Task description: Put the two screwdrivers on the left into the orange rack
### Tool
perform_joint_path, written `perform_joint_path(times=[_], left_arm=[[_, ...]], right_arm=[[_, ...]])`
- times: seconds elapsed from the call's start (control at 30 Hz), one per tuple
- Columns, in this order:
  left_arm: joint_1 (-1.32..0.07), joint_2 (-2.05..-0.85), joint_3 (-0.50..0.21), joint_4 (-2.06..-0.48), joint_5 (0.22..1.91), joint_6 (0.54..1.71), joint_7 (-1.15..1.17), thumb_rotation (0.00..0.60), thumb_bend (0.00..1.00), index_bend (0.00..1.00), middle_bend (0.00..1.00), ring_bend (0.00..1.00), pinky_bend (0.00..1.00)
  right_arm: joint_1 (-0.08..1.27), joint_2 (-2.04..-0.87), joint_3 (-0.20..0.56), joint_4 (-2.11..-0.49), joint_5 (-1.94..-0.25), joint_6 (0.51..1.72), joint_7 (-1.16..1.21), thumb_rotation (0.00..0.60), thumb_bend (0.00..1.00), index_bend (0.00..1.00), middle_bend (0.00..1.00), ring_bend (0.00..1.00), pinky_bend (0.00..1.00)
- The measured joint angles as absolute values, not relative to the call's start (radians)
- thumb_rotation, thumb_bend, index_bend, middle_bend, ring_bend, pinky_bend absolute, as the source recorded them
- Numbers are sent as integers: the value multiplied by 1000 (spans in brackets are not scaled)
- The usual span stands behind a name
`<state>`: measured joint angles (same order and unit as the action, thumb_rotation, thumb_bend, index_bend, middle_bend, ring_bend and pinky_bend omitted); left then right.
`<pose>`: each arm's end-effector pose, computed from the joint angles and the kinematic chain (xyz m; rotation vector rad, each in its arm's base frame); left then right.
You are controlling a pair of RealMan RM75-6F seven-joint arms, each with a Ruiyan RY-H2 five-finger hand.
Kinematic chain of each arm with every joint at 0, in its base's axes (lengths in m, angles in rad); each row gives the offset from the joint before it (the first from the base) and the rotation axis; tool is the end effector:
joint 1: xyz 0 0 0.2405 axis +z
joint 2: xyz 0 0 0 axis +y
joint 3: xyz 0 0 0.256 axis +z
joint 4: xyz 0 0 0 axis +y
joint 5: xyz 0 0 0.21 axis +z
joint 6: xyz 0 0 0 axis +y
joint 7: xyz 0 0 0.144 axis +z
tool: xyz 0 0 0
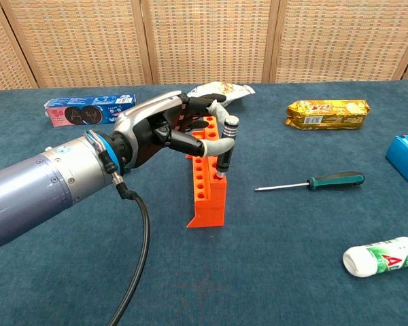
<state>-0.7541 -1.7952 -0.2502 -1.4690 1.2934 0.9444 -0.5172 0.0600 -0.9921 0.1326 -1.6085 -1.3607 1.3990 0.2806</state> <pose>-0.0612 0.3050 -0.0767 -1.5980 -1.9224 -1.6096 -0.3386 -0.1893 0.2117 1.1670 -1.0697 0.9653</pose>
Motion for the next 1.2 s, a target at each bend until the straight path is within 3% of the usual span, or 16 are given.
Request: perform_joint_path(times=[0.4, 0.47, 0.53, 0.57, 0.6, 0.77, 1.2], left_arm=[[-750, -1803, -250, -1455, 1299, 947, -521, 600, 443, 642, 0, 0, 0], [-749, -1802, -248, -1455, 1302, 947, -517, 600, 421, 483, 0, 0, 0], [-750, -1798, -244, -1455, 1309, 946, -513, 600, 301, 158, 0, 0, 0], [-750, -1795, -241, -1456, 1314, 945, -511, 600, 227, 54, 0, 0, 0], [-750, -1790, -239, -1459, 1318, 945, -510, 600, 194, 17, 0, 0, 0], [-746, -1776, -238, -1475, 1321, 947, -508, 600, 119, 0, 0, 0, 0], [-728, -1677, -241, -1592, 1366, 977, -525, 600, 79, 0, 0, 0, 0]], right_arm=[[61, -992, 133, -1607, -1360, 1397, 283, 600, 0, 0, 0, 0, 0], [61, -991, 133, -1608, -1360, 1397, 283, 600, 0, 0, 0, 0, 0], [61, -991, 133, -1609, -1360, 1397, 283, 600, 0, 0, 0, 0, 0], [61, -991, 133, -1609, -1360, 1397, 283, 600, 0, 0, 0, 0, 0], [61, -991, 133, -1609, -1361, 1398, 283, 600, 0, 0, 0, 0, 0], [60, -991, 132, -1610, -1362, 1400, 281, 600, 0, 0, 0, 0, 0], [61, -990, 131, -1615, -1363, 1401, 276, 600, 0, 0, 0, 0, 0]])
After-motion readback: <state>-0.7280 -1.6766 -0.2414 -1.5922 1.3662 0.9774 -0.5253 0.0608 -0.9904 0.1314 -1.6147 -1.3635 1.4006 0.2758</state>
